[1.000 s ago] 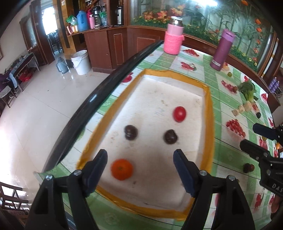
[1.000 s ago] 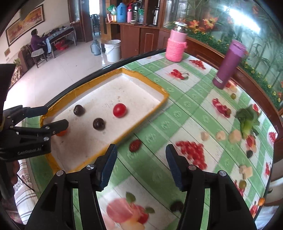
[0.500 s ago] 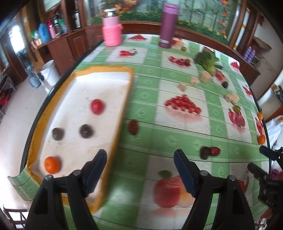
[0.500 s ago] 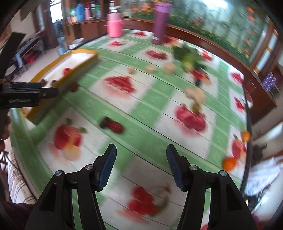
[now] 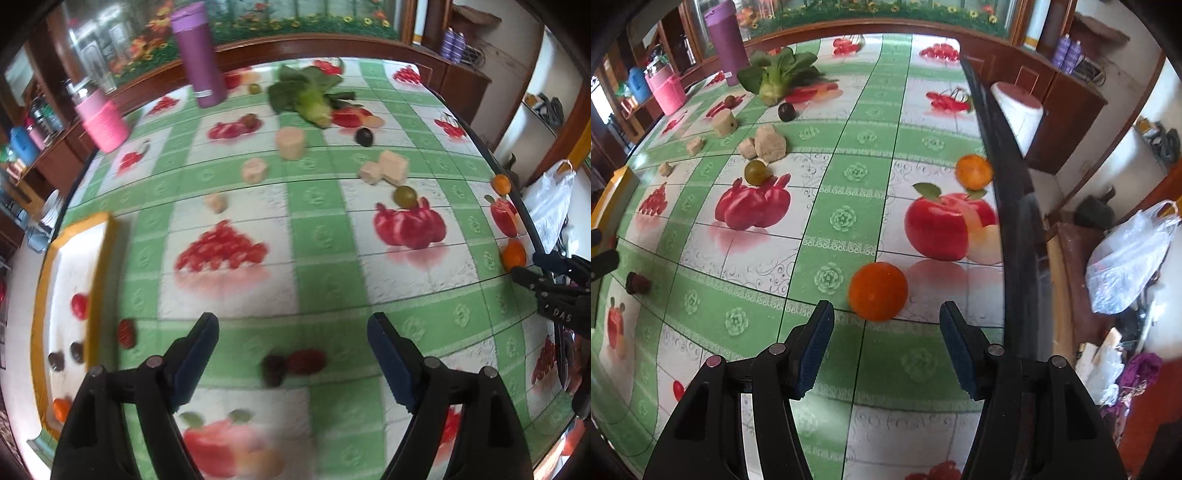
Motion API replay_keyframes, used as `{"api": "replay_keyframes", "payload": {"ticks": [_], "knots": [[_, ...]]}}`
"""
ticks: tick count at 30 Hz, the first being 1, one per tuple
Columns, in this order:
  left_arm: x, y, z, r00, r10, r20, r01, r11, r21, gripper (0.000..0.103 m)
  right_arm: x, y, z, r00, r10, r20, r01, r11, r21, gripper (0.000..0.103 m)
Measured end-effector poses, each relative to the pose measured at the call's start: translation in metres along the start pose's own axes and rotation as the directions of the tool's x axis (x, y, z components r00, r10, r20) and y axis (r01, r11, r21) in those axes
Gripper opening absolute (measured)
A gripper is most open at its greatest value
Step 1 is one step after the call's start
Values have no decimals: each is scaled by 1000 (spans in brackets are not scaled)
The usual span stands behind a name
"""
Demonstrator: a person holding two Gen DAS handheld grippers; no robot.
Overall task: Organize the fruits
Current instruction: 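Move both tools back over the table toward the remaining fruits, then grasp a mandarin with the right tool while the left tool grasps a green-yellow plum, then carry the mandarin and the green-yellow plum over the tray with both tools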
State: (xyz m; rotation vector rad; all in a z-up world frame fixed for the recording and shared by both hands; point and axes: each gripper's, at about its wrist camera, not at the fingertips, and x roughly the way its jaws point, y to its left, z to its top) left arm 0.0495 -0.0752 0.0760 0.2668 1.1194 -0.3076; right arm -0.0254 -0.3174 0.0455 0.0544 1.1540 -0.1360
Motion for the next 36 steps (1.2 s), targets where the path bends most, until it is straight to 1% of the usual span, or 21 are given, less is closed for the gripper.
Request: {"api": "replay_keyframes", "payload": {"ticks": [3,5,8,10,13,15,16,17,18,19,20,24,29,34,36], "knots": [[20,-25,18,999,-23,-29,23,1000,9,85,13,0,4,1000,1,-7,-1,1000,-17,57],[32,-40,31,998,-43,-40,43,999,-1,85,18,-2,6,999,44,2,-44,999,-19,35],[48,-58,50,996,-76,-40,74,996,-43,85,16,-8,6,998,54,30,-53,998,-26,35],[56,-68,63,995,-94,-28,92,993,-72,85,18,-14,7,996,83,31,-83,996,-20,35],[66,-82,76,996,-89,13,89,992,-91,85,18,-17,6,995,97,37,-96,995,-22,35],[74,-90,82,996,-79,29,81,993,-82,75,18,-17,6,994,103,41,-102,994,-26,35],[79,-93,84,997,-73,25,75,994,-75,61,18,-17,6,994,104,44,-103,994,-29,35],[85,-96,85,997,-72,11,73,995,-68,43,18,-17,6,994,104,45,-103,994,-33,35],[90,-98,85,998,-67,6,67,996,-63,40,18,-17,6,993,105,46,-104,994,-36,35],[88,-99,85,997,-54,47,56,997,-53,31,18,-17,5,993,108,46,-106,994,-37,35],[88,-98,85,996,-71,55,74,996,-48,27,18,-17,5,993,112,46,-110,993,-38,35],[80,-84,75,990,-129,62,134,988,-77,27,15,-19,2,991,126,48,-124,991,-42,35],[43,-55,38,978,-188,91,197,975,-102,27,2,-19,-3,989,132,64,-127,989,-76,35],[17,-24,-3,978,-183,99,196,970,-145,27,-18,-4,-11,991,107,86,-93,983,-157,35],[9,-10,-16,980,-175,100,189,968,-162,27,-25,4,-15,991,103,89,-86,981,-172,35]]}}
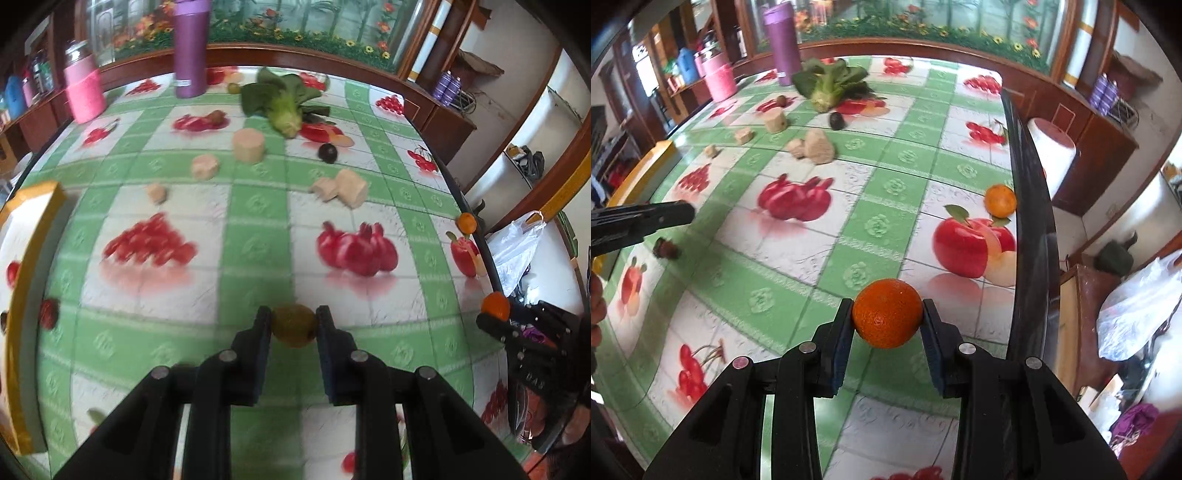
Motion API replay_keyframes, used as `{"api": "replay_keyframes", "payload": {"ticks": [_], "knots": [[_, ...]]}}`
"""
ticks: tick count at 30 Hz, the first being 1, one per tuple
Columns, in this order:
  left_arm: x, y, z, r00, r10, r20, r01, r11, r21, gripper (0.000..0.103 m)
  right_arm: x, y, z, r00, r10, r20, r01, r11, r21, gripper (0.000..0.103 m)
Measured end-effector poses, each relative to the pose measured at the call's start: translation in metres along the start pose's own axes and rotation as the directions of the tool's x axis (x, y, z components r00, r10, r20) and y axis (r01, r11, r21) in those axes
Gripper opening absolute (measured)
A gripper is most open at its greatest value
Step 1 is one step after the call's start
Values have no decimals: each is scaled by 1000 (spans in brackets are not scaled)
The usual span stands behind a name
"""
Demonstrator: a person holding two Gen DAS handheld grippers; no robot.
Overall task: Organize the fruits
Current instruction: 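Carry the mandarin and the green-yellow plum over the tray with both tools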
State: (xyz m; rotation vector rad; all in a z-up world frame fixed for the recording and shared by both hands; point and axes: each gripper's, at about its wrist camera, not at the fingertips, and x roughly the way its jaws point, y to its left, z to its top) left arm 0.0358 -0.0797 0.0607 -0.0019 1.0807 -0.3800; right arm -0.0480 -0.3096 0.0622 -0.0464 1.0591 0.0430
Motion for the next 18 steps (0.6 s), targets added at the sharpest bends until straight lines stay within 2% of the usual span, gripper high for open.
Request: {"api": "replay_keyframes", "payload": {"ticks": [2,9,18], "knots": [[-10,13,-8,1000,22,2,-22,1000,-6,27,-6,10,0,1000,6,5,-6,1000,-6,35],[-41,66,-25,999,31,33,-29,998,-60,27,-15,59,14,1000,8,8,-8,999,-44,35],[-65,136,-35,994,93,64,-83,985,-153,27,-15,149,55,996,81,28,-76,988,-135,35]]}}
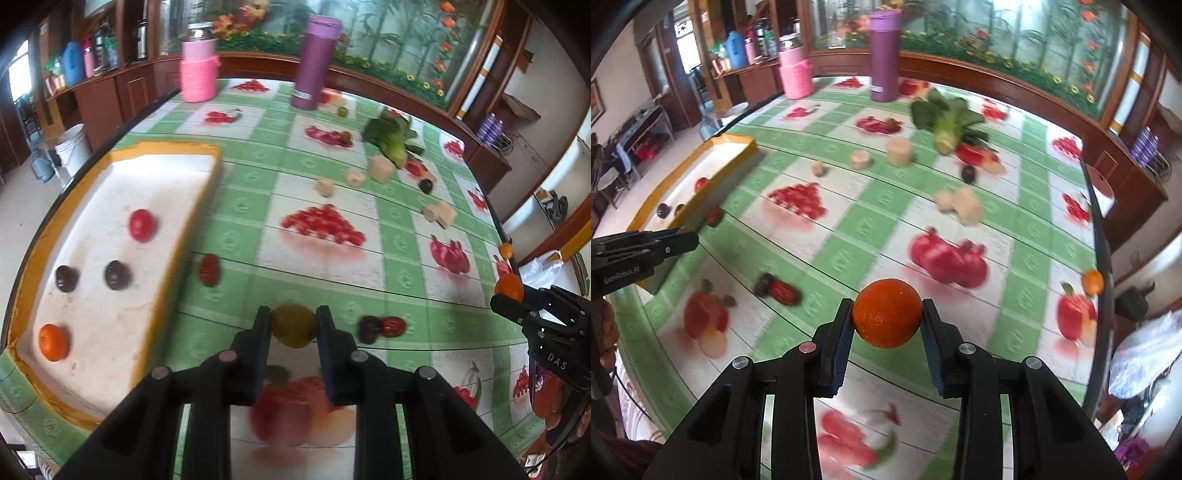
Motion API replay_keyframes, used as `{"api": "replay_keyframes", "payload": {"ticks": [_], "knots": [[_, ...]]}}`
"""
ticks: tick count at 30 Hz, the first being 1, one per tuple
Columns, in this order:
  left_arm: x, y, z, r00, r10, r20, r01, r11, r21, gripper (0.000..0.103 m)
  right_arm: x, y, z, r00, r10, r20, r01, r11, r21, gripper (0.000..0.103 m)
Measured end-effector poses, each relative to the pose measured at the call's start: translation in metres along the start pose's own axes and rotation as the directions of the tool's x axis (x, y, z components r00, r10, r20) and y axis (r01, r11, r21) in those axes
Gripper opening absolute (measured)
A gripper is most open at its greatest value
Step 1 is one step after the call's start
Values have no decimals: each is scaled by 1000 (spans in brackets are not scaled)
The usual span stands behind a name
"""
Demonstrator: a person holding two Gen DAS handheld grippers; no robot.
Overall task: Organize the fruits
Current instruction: 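Carry the mandarin and the green-yellow plum over the tray with both tools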
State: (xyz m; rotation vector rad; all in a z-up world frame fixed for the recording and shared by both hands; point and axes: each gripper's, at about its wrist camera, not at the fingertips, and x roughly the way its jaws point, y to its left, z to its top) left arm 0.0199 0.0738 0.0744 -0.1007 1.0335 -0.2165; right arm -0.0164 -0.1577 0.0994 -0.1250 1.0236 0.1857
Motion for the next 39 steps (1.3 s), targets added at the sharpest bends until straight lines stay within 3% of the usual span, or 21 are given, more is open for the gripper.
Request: {"api": "replay_keyframes", "payload": {"ticks": [17,22,31,39], "knots": [[-4,144,18,989,151,11,-147,975,-169,27,58,147,108,983,180,-25,-182,977,-114,34],[6,178,32,984,178,-22,-179,964,-198,27,79,190,136,982,187,-17,-187,965,-182,34],[39,206,66,982,167,-85,-181,960,-211,27,136,232,170,983,179,-48,-185,960,-209,34],[69,212,77,979,145,-144,-174,962,-211,27,169,245,176,983,153,-104,-174,957,-232,35]]}}
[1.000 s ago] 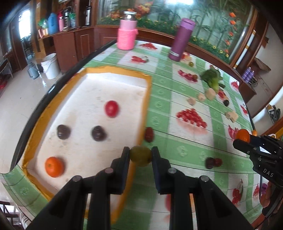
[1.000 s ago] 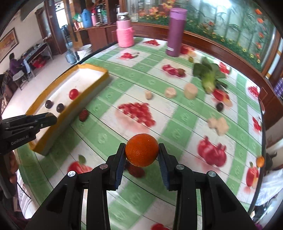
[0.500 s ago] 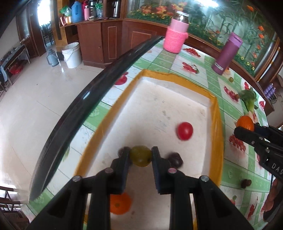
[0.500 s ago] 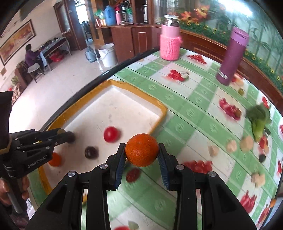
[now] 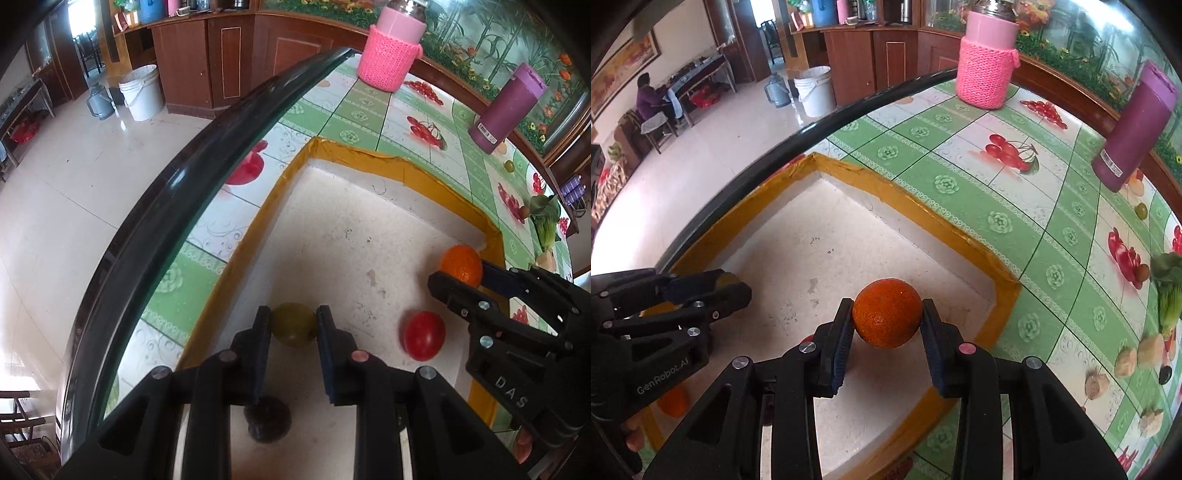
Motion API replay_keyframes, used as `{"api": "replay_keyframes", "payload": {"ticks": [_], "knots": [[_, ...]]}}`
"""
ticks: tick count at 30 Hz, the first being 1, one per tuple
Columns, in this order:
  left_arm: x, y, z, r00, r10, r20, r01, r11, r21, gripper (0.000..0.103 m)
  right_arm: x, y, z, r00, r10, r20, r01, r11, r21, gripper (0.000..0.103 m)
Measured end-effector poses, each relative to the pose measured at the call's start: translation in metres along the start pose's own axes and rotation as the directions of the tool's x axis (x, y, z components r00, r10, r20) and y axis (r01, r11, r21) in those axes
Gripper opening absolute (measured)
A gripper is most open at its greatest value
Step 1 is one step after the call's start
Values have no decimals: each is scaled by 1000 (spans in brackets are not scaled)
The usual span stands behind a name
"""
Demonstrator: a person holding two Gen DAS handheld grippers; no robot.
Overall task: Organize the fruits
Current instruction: 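Open the right tool to drop the mandarin while the left tool releases the plum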
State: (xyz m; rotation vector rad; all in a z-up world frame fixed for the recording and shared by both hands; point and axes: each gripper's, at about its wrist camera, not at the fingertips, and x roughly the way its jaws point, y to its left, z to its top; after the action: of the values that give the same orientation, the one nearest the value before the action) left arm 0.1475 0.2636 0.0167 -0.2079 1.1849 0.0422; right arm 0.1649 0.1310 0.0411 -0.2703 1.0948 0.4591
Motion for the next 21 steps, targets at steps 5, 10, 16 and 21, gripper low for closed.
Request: {"api": "replay_keyframes", "payload": {"ticks": [5,10,16,21], "knots": [[0,0,2,1000,10,12,-10,1000,24,27,10,3,0,1000,-9,-16,9,1000,-16,35],[-1,-2,1,1000,17,20,-18,998,52,28,14,6,0,1000,-21,-23,20,999,-26,36],[-6,-2,-5,998,45,39,-48,996,78,42,8,4,-2,999,-27,-27,27,1000,-15,39],[-14,0,-16,996,64,62,-70,993,98,45,-10,-2,-6,999,-34,-11,34,999,13,41]]}}
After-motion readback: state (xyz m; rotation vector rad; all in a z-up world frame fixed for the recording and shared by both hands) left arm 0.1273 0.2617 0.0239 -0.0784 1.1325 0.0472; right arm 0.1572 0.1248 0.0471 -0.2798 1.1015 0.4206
